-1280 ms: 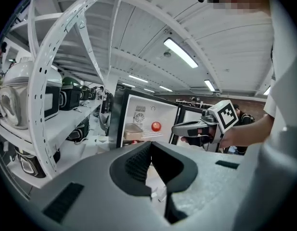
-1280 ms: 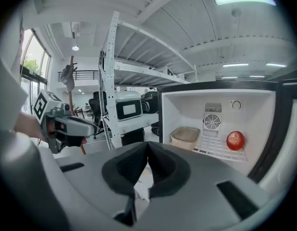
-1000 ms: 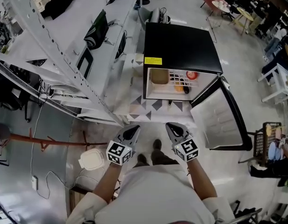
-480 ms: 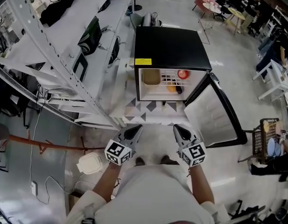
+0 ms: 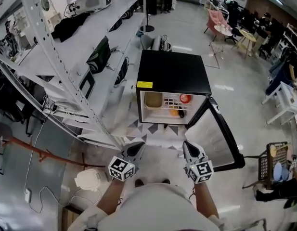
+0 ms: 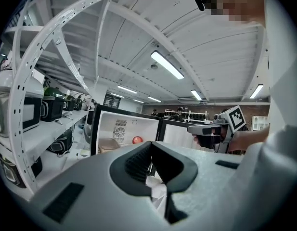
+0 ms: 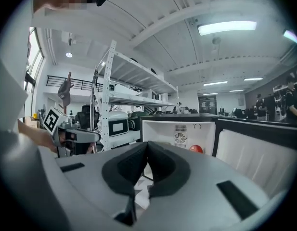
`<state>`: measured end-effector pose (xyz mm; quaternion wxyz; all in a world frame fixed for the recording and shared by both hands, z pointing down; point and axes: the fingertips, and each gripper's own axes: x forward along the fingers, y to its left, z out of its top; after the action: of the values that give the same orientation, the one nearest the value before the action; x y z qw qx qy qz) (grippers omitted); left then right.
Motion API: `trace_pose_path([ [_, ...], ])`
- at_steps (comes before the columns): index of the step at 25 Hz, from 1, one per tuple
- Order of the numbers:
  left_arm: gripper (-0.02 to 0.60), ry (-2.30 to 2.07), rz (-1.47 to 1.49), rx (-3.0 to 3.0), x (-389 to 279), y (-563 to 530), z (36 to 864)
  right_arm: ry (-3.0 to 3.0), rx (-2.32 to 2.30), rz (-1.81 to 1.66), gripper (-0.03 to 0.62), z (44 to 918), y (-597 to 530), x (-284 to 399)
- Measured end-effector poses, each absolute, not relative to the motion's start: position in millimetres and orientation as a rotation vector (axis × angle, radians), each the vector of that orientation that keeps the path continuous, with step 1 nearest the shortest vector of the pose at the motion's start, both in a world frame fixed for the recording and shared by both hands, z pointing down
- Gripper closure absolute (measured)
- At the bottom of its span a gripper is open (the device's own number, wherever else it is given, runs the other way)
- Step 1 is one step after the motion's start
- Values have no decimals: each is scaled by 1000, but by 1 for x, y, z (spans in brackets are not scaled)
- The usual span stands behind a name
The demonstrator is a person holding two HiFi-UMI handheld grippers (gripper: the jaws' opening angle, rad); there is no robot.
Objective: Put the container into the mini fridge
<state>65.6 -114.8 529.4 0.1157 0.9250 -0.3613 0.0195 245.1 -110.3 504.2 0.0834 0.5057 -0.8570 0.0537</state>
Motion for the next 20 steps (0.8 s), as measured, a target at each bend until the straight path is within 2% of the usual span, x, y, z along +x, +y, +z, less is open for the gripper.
trace_pose_path([
  [20, 577, -1060, 128, 2788, 92, -110, 519, -2589, 1523, 181, 588, 501, -109, 262],
])
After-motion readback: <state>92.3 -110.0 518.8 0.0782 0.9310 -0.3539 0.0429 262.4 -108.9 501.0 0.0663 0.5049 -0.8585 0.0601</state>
